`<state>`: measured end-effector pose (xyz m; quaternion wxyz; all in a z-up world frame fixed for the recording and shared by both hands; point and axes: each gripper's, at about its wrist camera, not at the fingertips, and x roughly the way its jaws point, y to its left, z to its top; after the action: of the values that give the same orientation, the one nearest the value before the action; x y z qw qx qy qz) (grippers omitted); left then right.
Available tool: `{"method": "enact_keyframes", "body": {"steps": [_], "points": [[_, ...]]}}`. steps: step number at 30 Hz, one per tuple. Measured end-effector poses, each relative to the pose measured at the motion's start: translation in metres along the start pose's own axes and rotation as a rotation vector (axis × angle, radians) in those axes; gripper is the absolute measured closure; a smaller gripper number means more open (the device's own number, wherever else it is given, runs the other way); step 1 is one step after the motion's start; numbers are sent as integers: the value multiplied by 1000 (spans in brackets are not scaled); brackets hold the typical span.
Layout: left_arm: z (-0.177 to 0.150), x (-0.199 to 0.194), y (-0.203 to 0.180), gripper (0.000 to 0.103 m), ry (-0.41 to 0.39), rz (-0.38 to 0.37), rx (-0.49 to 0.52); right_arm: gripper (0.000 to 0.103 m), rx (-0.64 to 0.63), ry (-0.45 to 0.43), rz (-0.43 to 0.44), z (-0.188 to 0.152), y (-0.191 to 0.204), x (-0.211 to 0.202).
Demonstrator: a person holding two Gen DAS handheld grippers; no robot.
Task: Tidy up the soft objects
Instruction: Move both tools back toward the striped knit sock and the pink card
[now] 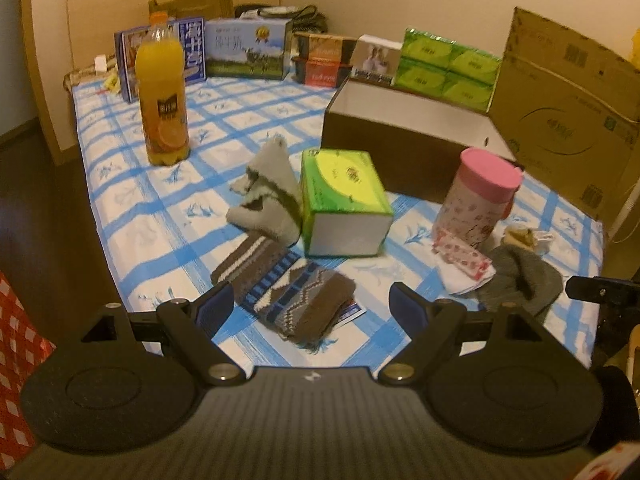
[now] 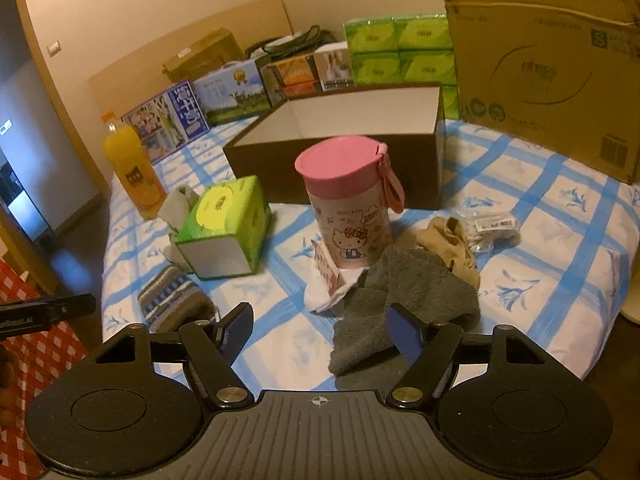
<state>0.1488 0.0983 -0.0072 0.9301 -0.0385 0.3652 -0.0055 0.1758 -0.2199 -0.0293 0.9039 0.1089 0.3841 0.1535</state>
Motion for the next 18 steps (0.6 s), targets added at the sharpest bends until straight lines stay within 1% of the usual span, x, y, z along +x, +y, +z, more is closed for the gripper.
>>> {"method": "enact_keyframes", "body": {"steps": [8,10,14,18], "points": [[-3,50,21,20,59,10,-80,31,-15,32,-21,6,-3,37],[-2,65,29,23,80,9,-111,31,-21,34,-24,10,-3,46],[-4,94,44,25,118,10,-182,32,-50,22,-35,17,0,60],[-6,117,52,26,141,43,-209,32,-67,7,-44,26,1,75]]}}
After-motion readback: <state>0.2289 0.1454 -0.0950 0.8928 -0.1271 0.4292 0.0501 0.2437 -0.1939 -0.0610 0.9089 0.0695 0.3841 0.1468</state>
